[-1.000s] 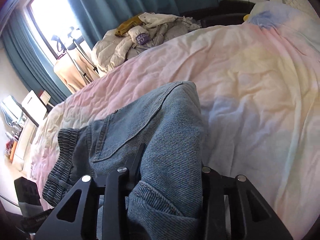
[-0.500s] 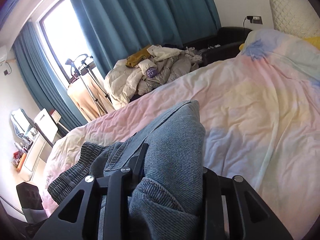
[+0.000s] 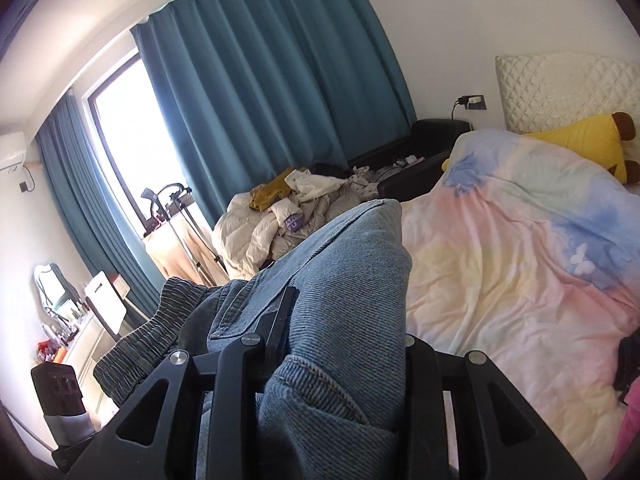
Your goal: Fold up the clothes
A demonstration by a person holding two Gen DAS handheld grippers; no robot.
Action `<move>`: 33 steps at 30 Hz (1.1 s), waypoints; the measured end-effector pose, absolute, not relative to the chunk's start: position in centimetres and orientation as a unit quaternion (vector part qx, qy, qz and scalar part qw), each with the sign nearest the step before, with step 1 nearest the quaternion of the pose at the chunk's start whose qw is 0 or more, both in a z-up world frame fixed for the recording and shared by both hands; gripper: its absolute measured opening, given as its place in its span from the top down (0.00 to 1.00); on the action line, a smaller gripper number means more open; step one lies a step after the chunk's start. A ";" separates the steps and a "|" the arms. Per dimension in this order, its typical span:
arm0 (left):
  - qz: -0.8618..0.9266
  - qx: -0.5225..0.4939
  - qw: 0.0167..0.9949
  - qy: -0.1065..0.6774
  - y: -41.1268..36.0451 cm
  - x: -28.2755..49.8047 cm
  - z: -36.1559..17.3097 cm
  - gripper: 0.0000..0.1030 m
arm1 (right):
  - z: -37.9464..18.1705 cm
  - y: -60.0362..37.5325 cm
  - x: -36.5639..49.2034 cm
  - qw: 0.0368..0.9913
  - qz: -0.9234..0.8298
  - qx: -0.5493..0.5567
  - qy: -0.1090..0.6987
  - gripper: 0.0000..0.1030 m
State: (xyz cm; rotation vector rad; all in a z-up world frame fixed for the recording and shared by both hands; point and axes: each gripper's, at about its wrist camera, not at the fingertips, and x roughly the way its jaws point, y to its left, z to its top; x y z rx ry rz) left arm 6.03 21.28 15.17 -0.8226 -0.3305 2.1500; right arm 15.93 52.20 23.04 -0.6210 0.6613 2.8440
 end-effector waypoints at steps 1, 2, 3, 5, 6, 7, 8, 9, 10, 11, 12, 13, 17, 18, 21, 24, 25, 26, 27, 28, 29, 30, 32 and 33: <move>0.847 -0.320 0.406 -0.123 22.2 6.7 16.0 0.62 | 23.7 53.0 17.3 0.085 0.950 -0.203 0.223 0.72; 0.844 -0.317 0.416 -0.118 22.9 7.6 16.9 0.62 | 24.4 53.8 18.6 0.092 0.950 -0.198 0.225 0.72; 0.841 -0.314 0.426 -0.113 23.9 8.3 17.5 0.62 | 25.0 54.6 20.0 0.100 0.950 -0.193 0.226 0.72; 0.832 -0.309 0.448 -0.104 26.1 9.4 18.6 0.62 | 26.0 56.2 22.8 0.117 0.950 -0.182 0.226 0.72; 0.828 -0.307 0.459 -0.100 27.2 10.3 19.3 0.62 | 26.6 56.9 24.2 0.127 0.950 -0.177 0.225 0.72; 0.822 -0.305 0.470 -0.097 28.2 10.9 19.4 0.62 | 27.0 57.7 25.7 0.138 0.950 -0.171 0.223 0.72; 0.817 -0.304 0.481 -0.093 29.3 11.6 19.5 0.62 | 27.4 58.4 27.2 0.148 0.950 -0.165 0.221 0.72; 0.812 -0.301 0.492 -0.087 30.6 12.3 20.0 0.62 | 27.8 59.1 28.7 0.160 0.950 -0.158 0.219 0.72; 0.808 -0.299 0.502 -0.081 31.8 13.1 20.2 0.62 | 28.0 59.8 30.3 0.172 0.949 -0.152 0.216 0.72; 0.803 -0.296 0.513 -0.075 33.0 14.0 20.5 0.62 | 28.2 60.4 31.8 0.184 0.948 -0.146 0.213 0.72; 0.797 -0.294 0.523 -0.069 34.1 14.9 20.6 0.62 | 28.3 61.1 33.4 0.197 0.947 -0.140 0.211 0.72; 0.790 -0.295 0.533 -0.064 35.2 15.9 20.6 0.62 | 28.3 61.7 35.0 0.209 0.946 -0.135 0.209 0.72; 0.761 -0.309 0.569 -0.041 40.1 19.1 19.4 0.62 | 27.4 63.7 41.1 0.262 0.937 -0.124 0.196 0.72; 0.753 -0.315 0.577 -0.034 41.3 19.9 19.0 0.62 | 26.9 64.1 42.5 0.276 0.933 -0.124 0.194 0.72; 0.732 -0.325 0.598 -0.003 44.8 22.0 16.8 0.62 | 24.8 65.5 46.4 0.311 0.921 -0.125 0.201 0.72; 0.709 -0.345 0.614 0.026 47.9 24.2 14.3 0.62 | 21.9 66.4 49.8 0.344 0.907 -0.132 0.205 0.72; 0.703 -0.351 0.618 0.035 48.9 24.7 13.5 0.62 | 21.0 66.7 50.9 0.353 0.903 -0.134 0.204 0.72; 0.698 -0.355 0.621 0.046 49.7 25.6 12.7 0.62 | 20.0 66.9 52.0 0.361 0.899 -0.136 0.205 0.72; 0.693 -0.358 0.623 0.057 50.6 26.5 11.9 0.62 | 19.1 67.0 52.8 0.368 0.896 -0.137 0.208 0.72; 0.688 -0.362 0.626 0.068 51.5 27.2 11.1 0.62 | 18.1 67.1 53.5 0.374 0.892 -0.137 0.212 0.72; 0.683 -0.365 0.627 0.079 52.3 28.1 10.2 0.62 | 17.2 67.2 54.3 0.383 0.888 -0.135 0.216 0.72; 0.679 -0.369 0.629 0.089 53.0 29.0 9.4 0.62 | 16.2 67.2 55.1 0.392 0.883 -0.132 0.221 0.72; 0.672 -0.377 0.628 0.108 54.6 29.5 7.6 0.62 | 14.3 67.3 56.2 0.403 0.875 -0.123 0.238 0.72; 0.668 -0.383 0.628 0.117 55.3 29.6 6.6 0.62 | 13.3 67.3 56.6 0.411 0.870 -0.124 0.243 0.72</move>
